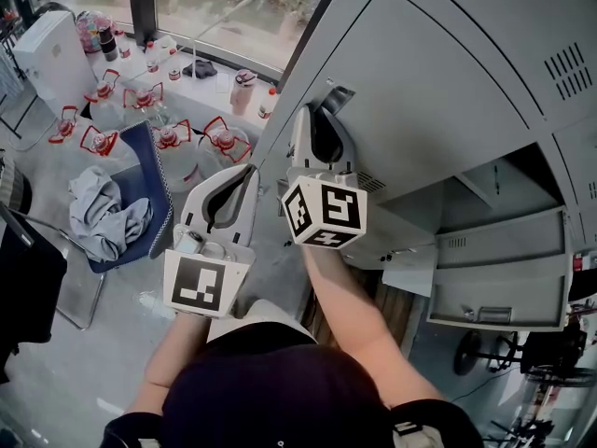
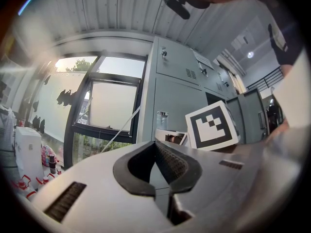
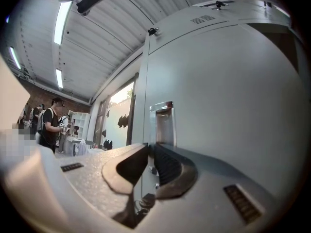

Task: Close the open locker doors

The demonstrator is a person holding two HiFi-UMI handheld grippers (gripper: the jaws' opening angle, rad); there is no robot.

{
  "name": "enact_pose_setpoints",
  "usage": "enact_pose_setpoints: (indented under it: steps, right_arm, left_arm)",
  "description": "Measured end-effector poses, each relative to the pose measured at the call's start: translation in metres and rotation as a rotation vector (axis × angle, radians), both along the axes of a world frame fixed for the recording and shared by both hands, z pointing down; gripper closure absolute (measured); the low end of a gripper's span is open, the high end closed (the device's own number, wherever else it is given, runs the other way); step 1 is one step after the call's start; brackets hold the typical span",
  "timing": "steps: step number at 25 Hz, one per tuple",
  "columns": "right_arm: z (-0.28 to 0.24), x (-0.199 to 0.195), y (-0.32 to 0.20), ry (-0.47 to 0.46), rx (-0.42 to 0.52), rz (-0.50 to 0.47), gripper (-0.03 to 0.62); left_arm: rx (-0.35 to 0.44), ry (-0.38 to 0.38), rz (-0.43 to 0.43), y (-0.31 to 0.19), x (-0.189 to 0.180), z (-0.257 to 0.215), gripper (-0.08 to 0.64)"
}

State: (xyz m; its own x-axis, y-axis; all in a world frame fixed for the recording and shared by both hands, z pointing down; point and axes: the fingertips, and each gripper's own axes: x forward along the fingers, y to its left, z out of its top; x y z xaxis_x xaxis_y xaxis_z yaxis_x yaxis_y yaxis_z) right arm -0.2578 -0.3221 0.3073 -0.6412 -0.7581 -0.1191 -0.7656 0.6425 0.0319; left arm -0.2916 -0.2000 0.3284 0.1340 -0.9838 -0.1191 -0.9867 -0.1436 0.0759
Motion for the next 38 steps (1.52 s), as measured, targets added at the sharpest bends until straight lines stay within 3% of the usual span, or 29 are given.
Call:
enact_pose_setpoints:
  steps: [5,13,16,21,27,38]
  right_arm:
    - [0.008,0.003,0.000,0.066,-0.040,0.047,0.540]
    - [0.008,0.043,0.028,0.057,-0.054,0.047,0.525]
    - [-0.001,0.073,0.046,0.033,-0.033,0.064,0.591]
    - [-0.009,0.140,0.078,0.028,-0.002,0.111,0.592]
    - [0.000,0.219,0.119,0.056,0.003,0.211,0.592]
    - [0.006,0.307,0.159,0.077,0.014,0.366,0.592]
  left_arm:
    - [0.004,-0.003,-0.004,0.017,0.007,-0.002,0.557]
    - [0.012,-0.019,-0.005,0.047,0.020,-0.008,0.557]
    - [0.014,-0.037,0.003,0.053,0.030,-0.012,0.557]
    - [0.033,-0.079,0.019,0.054,0.059,-0.024,0.557]
    - [0.049,-0.077,0.041,0.056,0.096,-0.033,0.557]
    - [0.074,-0.098,0.194,0.053,0.181,-0.035,0.557]
